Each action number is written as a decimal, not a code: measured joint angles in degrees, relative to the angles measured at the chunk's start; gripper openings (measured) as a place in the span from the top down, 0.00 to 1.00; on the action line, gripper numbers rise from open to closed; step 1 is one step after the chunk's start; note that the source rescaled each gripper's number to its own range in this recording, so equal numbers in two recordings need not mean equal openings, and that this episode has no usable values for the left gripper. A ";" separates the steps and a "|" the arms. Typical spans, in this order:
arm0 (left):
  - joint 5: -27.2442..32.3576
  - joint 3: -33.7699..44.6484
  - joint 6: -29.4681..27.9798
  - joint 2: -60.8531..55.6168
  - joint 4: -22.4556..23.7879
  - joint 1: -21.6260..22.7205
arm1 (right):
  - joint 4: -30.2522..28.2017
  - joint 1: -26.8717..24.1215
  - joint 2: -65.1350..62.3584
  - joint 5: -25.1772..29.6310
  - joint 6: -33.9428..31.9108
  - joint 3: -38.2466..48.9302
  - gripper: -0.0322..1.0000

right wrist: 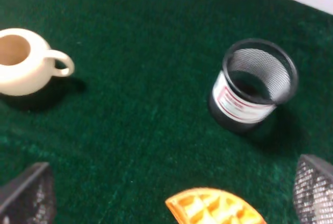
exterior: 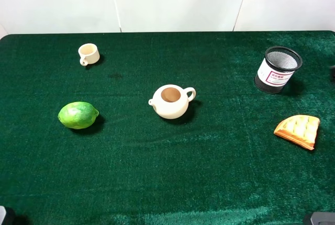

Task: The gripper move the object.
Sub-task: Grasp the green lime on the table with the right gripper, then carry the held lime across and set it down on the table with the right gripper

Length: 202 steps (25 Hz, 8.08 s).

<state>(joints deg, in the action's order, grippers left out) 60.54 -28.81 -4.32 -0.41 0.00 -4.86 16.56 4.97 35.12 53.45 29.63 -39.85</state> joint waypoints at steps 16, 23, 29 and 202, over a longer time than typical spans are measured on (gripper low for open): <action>0.00 0.00 0.00 0.00 0.00 0.00 | -13.47 36.07 36.57 -10.38 -10.04 -15.71 0.00; 0.00 0.00 0.00 0.00 0.00 0.00 | -15.43 42.20 50.76 -9.96 -8.46 -27.75 0.00; 0.00 0.00 0.00 0.00 0.00 0.00 | -15.61 45.01 60.74 -7.06 -5.17 -38.53 0.00; 0.00 0.00 0.00 0.00 0.00 0.00 | -11.49 14.11 107.48 7.79 3.23 -78.68 0.97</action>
<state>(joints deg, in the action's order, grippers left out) 60.54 -28.81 -4.32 -0.41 0.00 -4.86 5.07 19.09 142.60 61.24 32.86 -118.52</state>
